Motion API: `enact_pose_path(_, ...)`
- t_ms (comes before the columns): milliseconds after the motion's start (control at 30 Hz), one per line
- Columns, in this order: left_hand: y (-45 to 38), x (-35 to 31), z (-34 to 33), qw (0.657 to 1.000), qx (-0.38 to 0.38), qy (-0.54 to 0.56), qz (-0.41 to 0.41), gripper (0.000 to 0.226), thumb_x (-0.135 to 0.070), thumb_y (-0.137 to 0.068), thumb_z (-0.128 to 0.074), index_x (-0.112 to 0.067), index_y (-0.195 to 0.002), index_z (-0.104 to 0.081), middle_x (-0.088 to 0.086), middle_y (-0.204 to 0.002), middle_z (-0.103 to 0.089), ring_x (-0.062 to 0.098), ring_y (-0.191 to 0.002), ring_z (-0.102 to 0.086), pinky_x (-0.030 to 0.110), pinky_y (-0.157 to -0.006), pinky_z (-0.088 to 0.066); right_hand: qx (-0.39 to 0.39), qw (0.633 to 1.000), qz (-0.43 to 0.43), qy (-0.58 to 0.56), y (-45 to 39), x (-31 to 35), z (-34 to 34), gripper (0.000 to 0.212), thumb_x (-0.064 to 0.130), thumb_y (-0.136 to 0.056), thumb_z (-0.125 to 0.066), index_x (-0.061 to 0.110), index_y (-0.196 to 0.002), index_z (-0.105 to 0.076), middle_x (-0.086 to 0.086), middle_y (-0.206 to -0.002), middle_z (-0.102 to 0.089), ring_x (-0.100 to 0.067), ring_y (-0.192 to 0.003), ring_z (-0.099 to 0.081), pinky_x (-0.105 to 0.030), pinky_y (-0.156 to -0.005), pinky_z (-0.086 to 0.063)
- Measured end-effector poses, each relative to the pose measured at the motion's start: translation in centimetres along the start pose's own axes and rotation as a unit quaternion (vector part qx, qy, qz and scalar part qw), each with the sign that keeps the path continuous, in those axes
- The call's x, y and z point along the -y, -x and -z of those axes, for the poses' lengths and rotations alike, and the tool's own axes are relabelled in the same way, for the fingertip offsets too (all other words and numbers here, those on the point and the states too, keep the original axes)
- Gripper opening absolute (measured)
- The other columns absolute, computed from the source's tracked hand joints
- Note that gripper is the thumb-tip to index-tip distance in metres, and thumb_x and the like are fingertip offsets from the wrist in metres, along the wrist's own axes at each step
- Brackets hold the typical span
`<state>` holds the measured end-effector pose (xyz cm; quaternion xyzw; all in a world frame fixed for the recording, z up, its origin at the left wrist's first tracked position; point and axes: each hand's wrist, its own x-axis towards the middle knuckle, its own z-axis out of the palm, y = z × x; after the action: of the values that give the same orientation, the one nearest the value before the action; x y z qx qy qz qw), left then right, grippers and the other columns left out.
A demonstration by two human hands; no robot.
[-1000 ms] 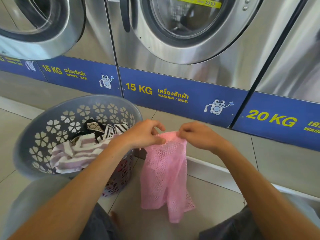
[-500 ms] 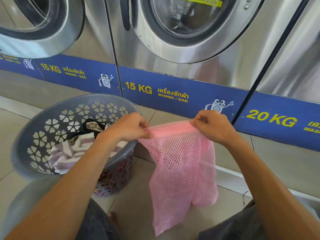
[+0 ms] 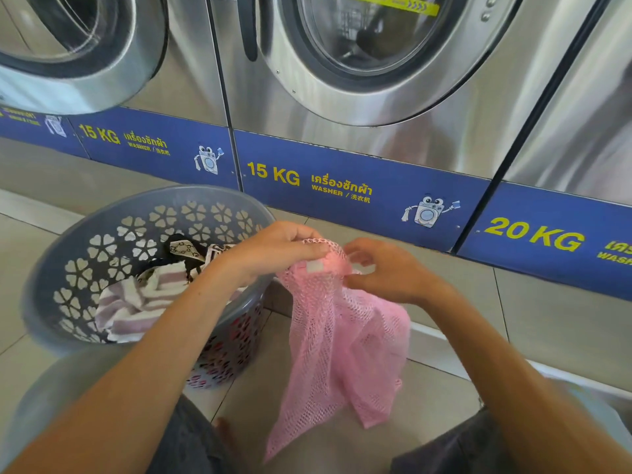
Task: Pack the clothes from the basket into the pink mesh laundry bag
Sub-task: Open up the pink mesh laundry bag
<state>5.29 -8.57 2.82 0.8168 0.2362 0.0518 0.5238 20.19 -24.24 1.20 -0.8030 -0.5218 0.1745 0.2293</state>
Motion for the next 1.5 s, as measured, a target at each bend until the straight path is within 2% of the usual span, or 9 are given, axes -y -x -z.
enact_pose_path(200,0.2,0.3,0.3,0.999,0.01,-0.032,0.012,0.031,-0.045,-0.091,-0.055,-0.022,-0.101,-0.074,-0.002,-0.1,-0.076,0.015,-0.094,-0.067,0.047,-0.098,-0.048,-0.035,0.998,0.006,0.058,-0.9,-0.4,-1.2,0.024,0.043,-0.088,-0.061,0.02,-0.084,-0.068,0.002,-0.088,-0.069,-0.022,-0.084,-0.063,-0.032,-0.073,-0.05)
enact_pose_path(333,0.0,0.5,0.5,0.998,0.004,-0.053,0.026,0.036,-0.04,-0.098,-0.048,-0.011,-0.103,-0.07,0.01,-0.103,-0.073,0.022,-0.091,-0.066,0.046,-0.098,-0.047,-0.063,0.996,-0.033,0.052,-1.0,-0.9,-0.3,0.021,0.043,-0.082,-0.069,0.025,-0.093,-0.068,0.004,-0.098,-0.07,-0.018,-0.087,-0.064,-0.034,-0.078,-0.054)
enact_pose_path(433,-0.4,0.5,0.2,0.998,-0.024,-0.055,0.033,0.027,-0.027,-0.102,-0.048,-0.017,-0.102,-0.073,0.006,-0.103,-0.075,0.021,-0.098,-0.069,0.041,-0.096,-0.049,-0.098,0.995,-0.028,-0.007,-0.7,0.4,-0.3,0.018,0.037,-0.081,-0.073,0.022,-0.087,-0.064,0.007,-0.084,-0.068,-0.01,-0.074,-0.062,-0.022,-0.063,-0.047)
enact_pose_path(533,-0.6,0.4,-0.3,0.997,-0.034,-0.064,0.027,0.025,-0.021,-0.102,-0.047,-0.019,-0.096,-0.071,0.0,-0.092,-0.072,0.02,-0.09,-0.065,0.037,-0.088,-0.049,-0.071,0.995,0.002,-0.077,-0.2,2.3,-1.1,0.031,0.05,-0.085,-0.067,0.021,-0.077,-0.064,0.006,-0.072,-0.07,-0.009,-0.064,-0.063,-0.03,-0.061,-0.052)
enact_pose_path(733,-0.6,0.3,-0.8,0.996,-0.05,-0.075,0.014,0.025,-0.017,-0.102,-0.046,-0.01,-0.1,-0.07,0.005,-0.084,-0.062,0.015,-0.076,-0.051,0.029,-0.071,-0.038,-0.042,0.998,-0.03,-0.039,0.2,3.0,-2.0,0.048,0.061,-0.078,-0.068,0.02,-0.1,-0.055,0.004,-0.09,-0.068,-0.017,-0.083,-0.064,-0.034,-0.072,-0.05)
enact_pose_path(900,-0.7,0.2,-0.7,0.998,-0.054,-0.044,0.002,0.026,-0.015,-0.102,-0.046,-0.009,-0.102,-0.071,0.002,-0.088,-0.067,0.014,-0.081,-0.058,0.029,-0.076,-0.044,-0.035,0.998,-0.005,-0.061,0.4,3.4,-0.7,0.028,0.044,-0.08,-0.075,0.019,-0.082,-0.064,0.01,-0.073,-0.065,-0.008,-0.068,-0.061,-0.026,-0.059,-0.044)
enact_pose_path(1200,-0.1,-0.3,-0.6,0.996,0.007,-0.085,0.018,0.053,-0.066,-0.065,-0.075,-0.03,-0.103,-0.07,-0.007,-0.1,-0.074,0.011,-0.097,-0.068,0.034,-0.09,-0.051,-0.048,0.999,0.008,-0.023,0.4,2.4,0.2,0.017,0.029,-0.085,-0.071,0.015,-0.077,-0.065,0.009,-0.066,-0.063,-0.013,-0.067,-0.061,-0.03,-0.061,-0.047)
enact_pose_path(1367,-0.2,-0.7,-1.1,0.978,0.012,-0.208,0.001,0.034,-0.052,-0.079,-0.073,-0.022,-0.097,-0.074,-0.001,-0.082,-0.075,0.017,-0.072,-0.066,0.031,-0.067,-0.046,-0.031,0.996,-0.023,-0.084,0.0,1.4,0.5,0.016,0.025,-0.084,-0.075,0.015,-0.079,-0.065,0.005,-0.069,-0.07,-0.006,-0.056,-0.062,-0.022,-0.054,-0.042)
enact_pose_path(1500,0.1,-1.1,-1.4,0.965,-0.019,-0.26,-0.033,0.025,-0.037,-0.088,-0.069,-0.021,-0.105,-0.075,-0.004,-0.094,-0.074,0.014,-0.085,-0.067,0.03,-0.075,-0.05,-0.02,0.996,-0.031,-0.079,-0.6,0.8,-0.1,0.017,0.028,-0.083,-0.076,0.015,-0.077,-0.066,0.003,-0.071,-0.07,-0.005,-0.054,-0.057,-0.026,-0.061,-0.047)
